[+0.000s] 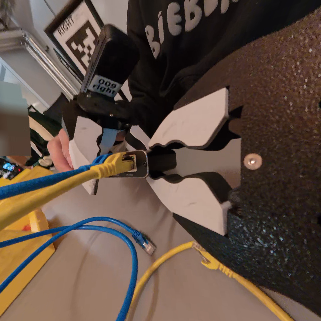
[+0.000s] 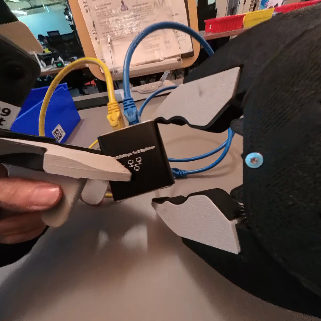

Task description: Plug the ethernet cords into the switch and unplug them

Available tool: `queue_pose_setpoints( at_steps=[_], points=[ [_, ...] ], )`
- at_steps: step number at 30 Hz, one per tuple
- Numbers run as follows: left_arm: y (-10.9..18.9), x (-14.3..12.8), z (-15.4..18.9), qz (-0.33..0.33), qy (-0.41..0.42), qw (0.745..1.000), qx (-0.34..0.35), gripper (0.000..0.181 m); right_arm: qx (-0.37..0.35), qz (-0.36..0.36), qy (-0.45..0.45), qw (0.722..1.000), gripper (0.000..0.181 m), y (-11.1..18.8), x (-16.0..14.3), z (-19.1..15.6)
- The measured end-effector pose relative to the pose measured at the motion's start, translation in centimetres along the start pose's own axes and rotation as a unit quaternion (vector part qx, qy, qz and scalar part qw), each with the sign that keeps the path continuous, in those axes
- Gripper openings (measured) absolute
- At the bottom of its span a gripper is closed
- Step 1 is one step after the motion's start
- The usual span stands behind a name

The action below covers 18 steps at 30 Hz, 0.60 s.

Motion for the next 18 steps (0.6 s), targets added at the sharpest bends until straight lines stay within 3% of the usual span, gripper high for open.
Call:
queue_pose_setpoints(
  at_steps=[8, 12, 14, 16, 18],
  points=[
    [-0.4, 0.1, 0.0, -0.011, -0.018, 0.997, 0.076, 0.024, -0.047, -0.063, 0.007, 0.997, 0.077, -1.4, 0.1, 0.0],
    [0.0, 1.4, 0.3, 0.051, -0.043, 0.991, 0.114, 0.024, -0.128, -0.128, -0.035, 0.983, 0.077, -1.4, -0.6, 1.3],
    [0.2, 2.5, 0.2, 0.108, -0.082, 0.972, 0.192, 0.042, -0.183, -0.193, -0.031, 0.964, 0.077, -1.0, -1.4, 2.2],
    [0.5, 3.2, 0.0, 0.154, -0.116, 0.934, 0.302, 0.061, -0.207, -0.244, -0.006, 0.947, 0.077, -0.9, -2.0, 2.5],
    [-0.2, 3.5, 0.7, 0.174, -0.154, 0.907, 0.352, 0.077, -0.221, -0.272, 0.015, 0.937, 0.077, -0.8, -2.3, 2.6]
  ],
)
Point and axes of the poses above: each gripper's, where its closed fingertips meet, y back along the fingers, x out of its top, z = x × y across the jaws, the point moved 6 cm from there along y, back along the fingers, and after that the axes turned 9 degrees about y, right-handed, at the moved point
